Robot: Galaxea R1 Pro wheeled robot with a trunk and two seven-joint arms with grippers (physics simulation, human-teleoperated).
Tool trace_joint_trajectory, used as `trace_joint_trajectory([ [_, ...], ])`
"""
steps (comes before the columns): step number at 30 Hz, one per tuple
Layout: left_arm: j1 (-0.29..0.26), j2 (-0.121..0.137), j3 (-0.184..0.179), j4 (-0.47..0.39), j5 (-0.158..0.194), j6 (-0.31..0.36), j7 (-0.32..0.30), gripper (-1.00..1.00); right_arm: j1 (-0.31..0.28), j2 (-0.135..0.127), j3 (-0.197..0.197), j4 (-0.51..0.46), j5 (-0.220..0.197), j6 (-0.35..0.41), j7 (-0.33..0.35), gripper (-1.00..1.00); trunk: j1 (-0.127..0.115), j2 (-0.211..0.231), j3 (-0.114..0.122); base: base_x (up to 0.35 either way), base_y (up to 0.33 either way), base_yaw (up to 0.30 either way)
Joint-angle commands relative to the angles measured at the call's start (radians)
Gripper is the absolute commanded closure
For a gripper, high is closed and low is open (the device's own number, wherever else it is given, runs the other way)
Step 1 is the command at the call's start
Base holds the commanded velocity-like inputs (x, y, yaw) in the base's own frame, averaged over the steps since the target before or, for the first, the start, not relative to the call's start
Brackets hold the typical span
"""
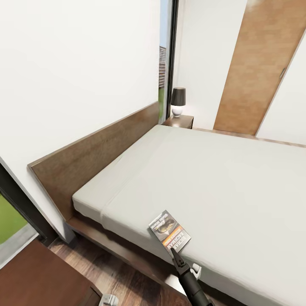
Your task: In the bedroom, move the book from the bed onto either nightstand, and place the two sandals side by side next to the bed.
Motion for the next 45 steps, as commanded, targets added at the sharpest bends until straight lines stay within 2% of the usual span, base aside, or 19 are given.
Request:
trace_joint_trajectory([
  [1,0.0,0.0,-0.001,0.0,0.008,0.01,-0.004,-1.0,-0.001,0.001,-0.007,0.0,0.006,-0.001,0.003,-1.0,0.0,0.0,-0.001,0.0,0.0,0.0],
  [26,0.0,0.0,-0.001,0.0,0.008,0.009,-0.005,-1.0,-0.001,0.001,-0.007,0.001,0.006,-0.004,0.003,-1.0,0.0,0.0,-0.001,0.017,-0.016,0.0],
  [27,0.0,0.0,-0.001,0.0,0.008,0.009,-0.005,-1.0,-0.001,0.001,-0.007,0.0,0.006,-0.004,0.003,1.0,0.0,0.0,-0.001,0.0,0.0,0.0],
  [45,0.0,0.0,-0.001,0.0,0.008,0.01,-0.005,-1.0,-0.001,0.001,-0.007,0.001,0.006,0.01,0.001,1.0,0.0,0.0,-0.001,0.0,0.0,0.0],
])
